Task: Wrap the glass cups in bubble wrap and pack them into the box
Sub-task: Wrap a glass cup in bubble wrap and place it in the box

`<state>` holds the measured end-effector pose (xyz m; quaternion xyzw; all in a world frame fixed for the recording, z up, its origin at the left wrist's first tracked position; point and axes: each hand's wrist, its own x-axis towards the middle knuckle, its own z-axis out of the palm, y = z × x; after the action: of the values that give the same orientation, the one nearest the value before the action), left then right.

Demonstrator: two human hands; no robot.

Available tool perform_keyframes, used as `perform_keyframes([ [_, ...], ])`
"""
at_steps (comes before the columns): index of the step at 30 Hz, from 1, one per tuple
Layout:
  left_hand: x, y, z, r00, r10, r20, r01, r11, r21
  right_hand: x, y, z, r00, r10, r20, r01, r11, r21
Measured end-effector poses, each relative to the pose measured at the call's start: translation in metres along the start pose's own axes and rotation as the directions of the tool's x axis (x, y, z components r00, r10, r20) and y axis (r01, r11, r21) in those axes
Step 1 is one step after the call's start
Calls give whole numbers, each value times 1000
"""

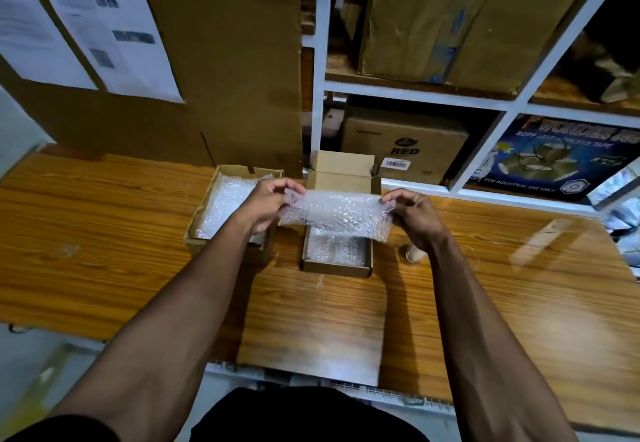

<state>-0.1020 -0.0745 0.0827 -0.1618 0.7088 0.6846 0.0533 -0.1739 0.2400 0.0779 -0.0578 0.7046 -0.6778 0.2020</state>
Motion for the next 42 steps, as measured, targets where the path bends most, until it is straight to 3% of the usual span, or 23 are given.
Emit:
perform_keyframes([
  [6, 3, -4, 0, 998, 43, -40, -44, 999, -29, -1, 3, -8, 995, -13, 96, 17, 999, -48],
  [11, 7, -5, 1, 995, 54, -86, -63, 993, -105, -2, 5, -7, 995, -15, 98, 2, 992, 123],
  [14, 9, -4, -1, 997, 42, -60, -51, 986, -161, -2, 3, -10, 991, 4, 136, -26, 987, 156],
  [17, 15, -6, -3, 998, 46, -45, -53, 981, -189, -3, 3, -12, 990, 28, 141, -40, 996, 80],
  [21, 12, -5, -2, 997, 34, 75, -14, 968, -249, -3, 5, -9, 995, 7, 100, -14, 998, 66],
  [29, 8, -2, -3, 998, 37, 56, -33, 998, -62, -3, 10, -14, 998, -43, 51, 40, 997, 61],
  [34, 8, -4, -3, 995, 69, 68, -68, 998, -18, -4, 8, -19, 995, -34, 99, 22, 992, 123],
  [42, 6, -10, -5, 995, 29, 95, -21, 997, -76, -4, 8, -15, 997, 44, 61, -51, 992, 117],
])
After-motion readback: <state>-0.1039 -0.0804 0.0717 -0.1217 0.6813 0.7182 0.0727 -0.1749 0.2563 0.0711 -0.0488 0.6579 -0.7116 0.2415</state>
